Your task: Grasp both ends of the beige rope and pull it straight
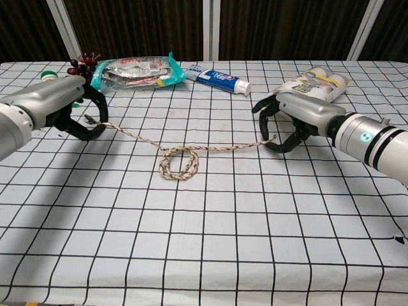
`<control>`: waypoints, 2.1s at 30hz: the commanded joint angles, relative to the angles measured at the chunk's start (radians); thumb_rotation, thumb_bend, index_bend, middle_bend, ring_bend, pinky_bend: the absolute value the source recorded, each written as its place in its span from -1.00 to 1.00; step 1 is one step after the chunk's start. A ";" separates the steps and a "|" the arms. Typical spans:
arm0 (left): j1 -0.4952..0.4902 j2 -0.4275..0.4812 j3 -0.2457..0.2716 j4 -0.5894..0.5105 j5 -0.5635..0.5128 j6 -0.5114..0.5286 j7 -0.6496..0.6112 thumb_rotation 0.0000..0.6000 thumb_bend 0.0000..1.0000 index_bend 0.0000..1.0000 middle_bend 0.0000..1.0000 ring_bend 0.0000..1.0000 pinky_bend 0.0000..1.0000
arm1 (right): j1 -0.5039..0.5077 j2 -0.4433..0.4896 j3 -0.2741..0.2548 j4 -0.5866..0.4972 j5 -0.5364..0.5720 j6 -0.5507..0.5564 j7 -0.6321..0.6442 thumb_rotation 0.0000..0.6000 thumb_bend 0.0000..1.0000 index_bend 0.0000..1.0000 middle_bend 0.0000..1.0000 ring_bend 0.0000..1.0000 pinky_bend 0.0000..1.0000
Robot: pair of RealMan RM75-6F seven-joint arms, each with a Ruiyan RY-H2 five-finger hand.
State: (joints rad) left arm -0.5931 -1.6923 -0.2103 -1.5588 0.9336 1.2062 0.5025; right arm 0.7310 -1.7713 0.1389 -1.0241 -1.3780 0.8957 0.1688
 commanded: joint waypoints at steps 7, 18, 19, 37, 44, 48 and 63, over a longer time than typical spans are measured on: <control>0.016 0.024 -0.003 0.001 -0.008 0.003 -0.018 1.00 -0.13 0.27 -0.34 -0.84 -0.66 | -0.039 0.039 -0.010 -0.071 -0.015 0.065 -0.028 1.00 -0.32 0.29 -0.68 -1.00 -1.00; 0.044 0.065 0.007 -0.002 0.007 0.000 -0.066 1.00 -0.13 0.28 -0.34 -0.84 -0.66 | -0.149 0.155 -0.044 -0.232 -0.014 0.191 -0.107 1.00 -0.32 0.32 -0.67 -1.00 -1.00; 0.047 0.071 0.009 -0.004 0.009 -0.003 -0.073 1.00 -0.13 0.28 -0.34 -0.84 -0.66 | -0.159 0.165 -0.048 -0.239 -0.013 0.198 -0.106 1.00 -0.32 0.33 -0.67 -1.00 -1.00; 0.093 0.160 0.046 -0.014 0.058 -0.055 -0.191 1.00 -0.13 0.29 -0.34 -0.84 -0.66 | -0.331 0.297 -0.104 -0.234 -0.013 0.305 0.035 1.00 -0.32 0.37 -0.63 -1.00 -1.00; 0.108 0.172 0.066 0.020 0.109 -0.075 -0.259 1.00 -0.13 0.29 -0.34 -0.84 -0.66 | -0.370 0.296 -0.116 -0.172 -0.023 0.312 0.102 1.00 -0.32 0.37 -0.63 -1.00 -1.00; 0.116 0.179 0.072 0.037 0.128 -0.085 -0.292 1.00 -0.14 0.29 -0.34 -0.84 -0.66 | -0.386 0.294 -0.121 -0.145 -0.031 0.314 0.124 1.00 -0.32 0.37 -0.63 -1.00 -1.00; 0.126 0.194 0.072 0.079 0.149 -0.120 -0.356 1.00 -0.14 0.29 -0.34 -0.84 -0.66 | -0.424 0.302 -0.118 -0.098 -0.036 0.298 0.191 1.00 -0.32 0.38 -0.63 -1.00 -1.00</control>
State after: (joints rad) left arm -0.4667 -1.4987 -0.1382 -1.4810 1.0821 1.0877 0.1481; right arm 0.3081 -1.4705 0.0202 -1.1234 -1.4134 1.1954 0.3581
